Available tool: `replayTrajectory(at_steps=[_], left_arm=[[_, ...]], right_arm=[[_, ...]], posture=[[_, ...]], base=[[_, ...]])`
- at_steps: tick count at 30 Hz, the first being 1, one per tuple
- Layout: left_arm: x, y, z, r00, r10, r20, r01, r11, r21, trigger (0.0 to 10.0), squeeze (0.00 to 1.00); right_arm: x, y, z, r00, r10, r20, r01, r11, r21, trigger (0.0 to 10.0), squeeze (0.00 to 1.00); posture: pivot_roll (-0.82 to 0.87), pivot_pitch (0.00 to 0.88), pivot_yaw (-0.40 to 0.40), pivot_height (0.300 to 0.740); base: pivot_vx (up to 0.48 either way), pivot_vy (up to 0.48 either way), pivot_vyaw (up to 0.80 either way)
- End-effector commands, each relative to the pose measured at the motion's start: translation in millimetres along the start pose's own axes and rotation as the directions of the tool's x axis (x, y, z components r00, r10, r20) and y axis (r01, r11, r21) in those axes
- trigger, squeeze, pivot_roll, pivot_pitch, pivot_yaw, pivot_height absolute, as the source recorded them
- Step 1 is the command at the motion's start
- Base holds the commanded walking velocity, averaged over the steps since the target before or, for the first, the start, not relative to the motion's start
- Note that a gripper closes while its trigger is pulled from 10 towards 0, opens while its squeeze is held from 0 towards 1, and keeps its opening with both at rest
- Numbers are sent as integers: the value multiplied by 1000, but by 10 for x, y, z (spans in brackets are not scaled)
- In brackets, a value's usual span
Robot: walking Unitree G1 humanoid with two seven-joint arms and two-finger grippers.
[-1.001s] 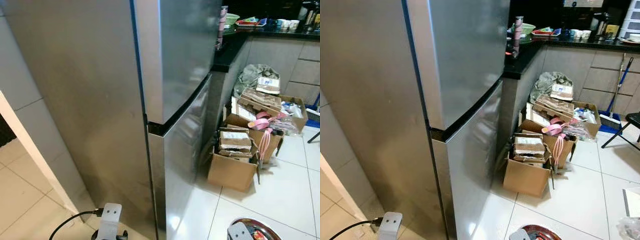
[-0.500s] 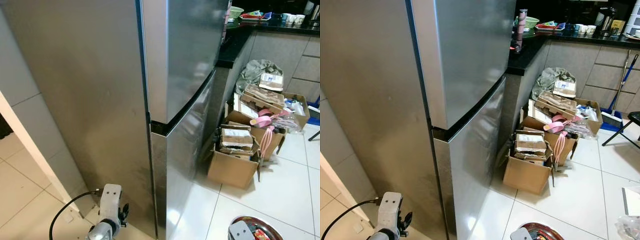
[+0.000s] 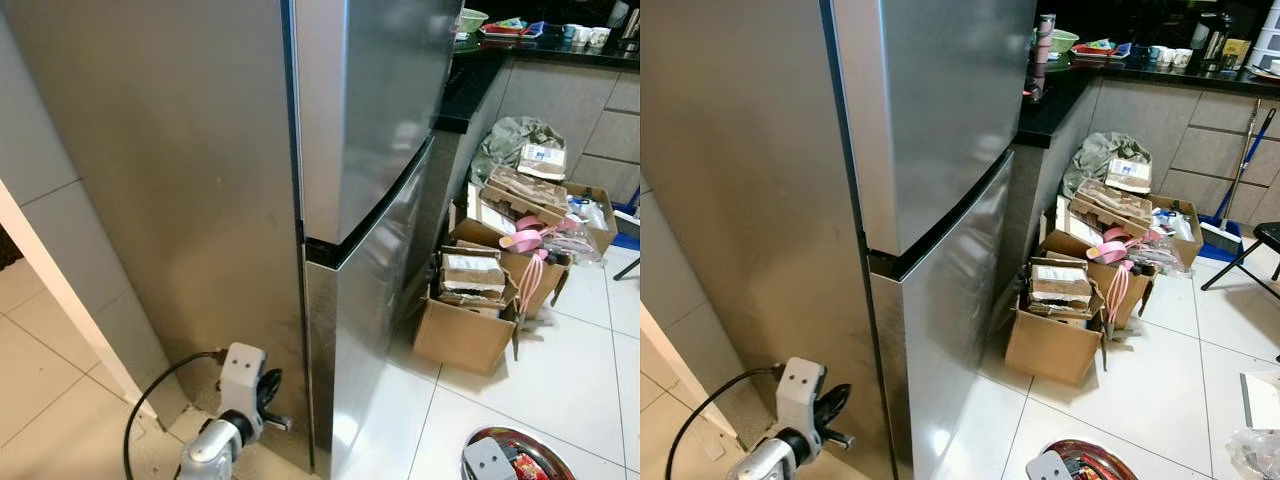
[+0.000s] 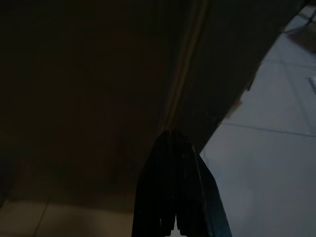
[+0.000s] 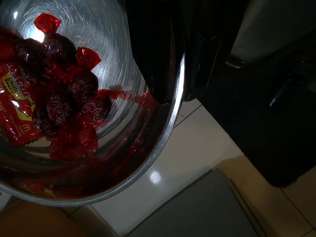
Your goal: Restocking fridge
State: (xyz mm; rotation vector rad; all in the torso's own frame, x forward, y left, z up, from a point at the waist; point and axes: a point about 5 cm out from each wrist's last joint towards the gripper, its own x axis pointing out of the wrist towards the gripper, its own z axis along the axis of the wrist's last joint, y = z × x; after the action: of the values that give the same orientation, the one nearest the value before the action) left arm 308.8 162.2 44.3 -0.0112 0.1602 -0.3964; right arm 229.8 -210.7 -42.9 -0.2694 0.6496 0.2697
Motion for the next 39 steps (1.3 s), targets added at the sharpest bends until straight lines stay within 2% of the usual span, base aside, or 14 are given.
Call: replayTrajectory(at_steps=[1, 3, 4, 5, 6, 8, 9, 15, 19, 24, 34, 39], left_arm=[[43, -11, 57, 1000, 14, 24, -15, 1000, 22, 0, 0], [81, 25, 118, 998, 50, 37, -52, 998, 47, 0, 0], [90, 32, 132, 998, 58, 40, -60, 997, 52, 1412, 0], [108, 51, 158, 996, 75, 41, -77, 995, 59, 1412, 0], [127, 83, 192, 994, 99, 44, -102, 993, 67, 8314, 0], [139, 106, 217, 992, 114, 47, -117, 990, 72, 8314, 0], [154, 135, 244, 990, 131, 45, -135, 988, 78, 10000, 0], [189, 169, 294, 990, 137, 37, -139, 987, 86, 10000, 0], [257, 72, 303, 997, 69, 26, -70, 996, 57, 10000, 0], [315, -9, 331, 1000, 17, 25, -18, 998, 67, 10000, 0], [373, 8, 421, 999, 29, 33, -32, 995, 95, 10000, 0], [426, -32, 499, 999, -10, 50, 6, 996, 90, 10000, 0]], right_arm=[[-28, -49, -15, 1000, -14, 10, 14, 1000, -3, 10000, 0], [-30, -54, -15, 1000, -15, 10, 15, 1000, -6, 10000, 0], [-30, -56, -15, 1000, -15, 10, 15, 1000, -6, 10000, 0], [-31, -58, -15, 1000, -15, 11, 15, 1000, -8, 10000, 0], [-32, -60, -15, 1000, -15, 11, 15, 1000, -10, 10000, 0], [-33, -60, -16, 1000, -15, 11, 15, 1000, -12, 10000, 0], [-34, -62, -15, 1000, -14, 13, 15, 1000, -13, 10000, 0], [-39, -59, -17, 1000, -12, 18, 12, 1000, -15, 10000, 0], [-47, -44, -32, 1000, -5, 19, 6, 1000, -18, 10000, 0], [-49, -49, -30, 1000, -6, 21, 7, 1000, -21, 10000, 0], [-72, -81, -52, 1000, -12, 19, 13, 1000, -25, 10000, 0], [-86, -103, -67, 1000, -15, 16, 16, 1000, -25, 10000, 0]], posture=[[-124, 132, -16, 740], [-127, 133, -17, 740], [-127, 133, -17, 740], [-128, 137, -17, 740], [-129, 138, -15, 740], [-130, 139, -14, 740], [-132, 143, -13, 740], [-134, 151, -11, 740], [-138, 162, -13, 740], [-144, 167, -11, 740], [-158, 182, -10, 740], [-161, 201, -8, 740]], base=[[0, 0, 0], [0, 0, 0], [0, 0, 0], [0, 0, 0], [0, 0, 0], [0, 0, 0], [0, 0, 0], [0, 0, 0], [0, 0, 0], [0, 0, 0], [0, 0, 0], [0, 0, 0]])
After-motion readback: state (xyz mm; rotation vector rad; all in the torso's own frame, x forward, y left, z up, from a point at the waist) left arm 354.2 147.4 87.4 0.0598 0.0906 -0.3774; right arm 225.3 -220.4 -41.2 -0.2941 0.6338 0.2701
